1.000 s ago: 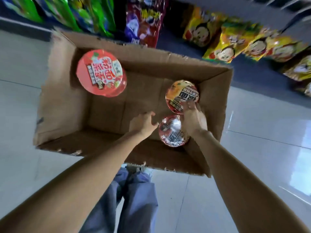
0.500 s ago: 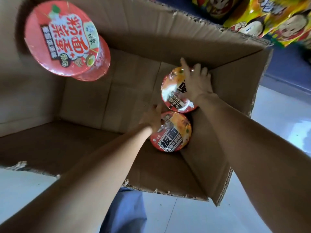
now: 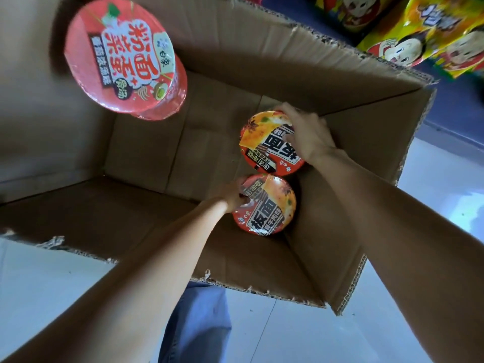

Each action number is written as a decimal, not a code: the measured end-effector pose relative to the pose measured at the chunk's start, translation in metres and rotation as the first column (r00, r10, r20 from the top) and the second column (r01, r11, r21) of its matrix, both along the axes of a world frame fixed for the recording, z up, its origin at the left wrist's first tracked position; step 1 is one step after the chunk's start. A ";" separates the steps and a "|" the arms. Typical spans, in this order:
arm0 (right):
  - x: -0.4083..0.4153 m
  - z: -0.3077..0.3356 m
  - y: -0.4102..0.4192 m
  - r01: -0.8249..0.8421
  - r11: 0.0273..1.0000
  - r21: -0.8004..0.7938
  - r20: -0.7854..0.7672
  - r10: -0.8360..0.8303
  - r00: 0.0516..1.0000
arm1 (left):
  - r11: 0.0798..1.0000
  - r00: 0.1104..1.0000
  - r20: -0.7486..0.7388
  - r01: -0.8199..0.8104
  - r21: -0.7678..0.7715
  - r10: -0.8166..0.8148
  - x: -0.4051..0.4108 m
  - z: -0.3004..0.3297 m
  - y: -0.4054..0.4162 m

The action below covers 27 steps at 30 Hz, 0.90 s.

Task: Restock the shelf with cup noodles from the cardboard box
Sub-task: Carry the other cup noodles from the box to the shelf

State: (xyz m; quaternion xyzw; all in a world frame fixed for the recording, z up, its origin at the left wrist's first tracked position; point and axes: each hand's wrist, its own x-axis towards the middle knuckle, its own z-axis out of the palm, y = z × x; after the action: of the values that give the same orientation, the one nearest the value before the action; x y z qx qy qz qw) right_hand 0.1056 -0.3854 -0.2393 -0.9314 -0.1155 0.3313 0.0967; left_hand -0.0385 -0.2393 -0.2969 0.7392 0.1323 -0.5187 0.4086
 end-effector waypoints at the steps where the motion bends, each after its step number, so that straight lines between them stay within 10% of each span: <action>1: -0.004 0.003 0.002 0.008 1.000 0.016 0.025 -0.008 1.000 | 1.000 1.000 -0.006 -0.023 -0.011 0.023 -0.001 0.000 0.001; 9: -0.036 0.090 0.010 0.337 0.897 0.285 0.160 -0.391 0.906 | 0.985 0.991 0.133 -0.045 0.165 0.023 0.000 0.042 0.048; 18: -0.089 0.234 0.014 0.734 0.356 0.579 -0.365 -0.692 0.623 | 0.812 0.806 0.204 -0.579 0.077 0.556 0.015 0.198 0.127; 27: -0.111 0.468 0.046 0.655 0.362 0.663 -0.348 -0.625 0.699 | 0.817 0.769 0.274 -0.546 -0.186 0.577 0.030 0.455 0.147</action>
State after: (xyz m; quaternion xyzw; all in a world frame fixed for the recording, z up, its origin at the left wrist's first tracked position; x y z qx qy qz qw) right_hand -0.0051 -0.3394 0.2292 -0.7677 0.1316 0.2053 0.5926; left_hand -0.0081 -0.0918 0.1577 0.7189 0.2546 -0.2524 0.5955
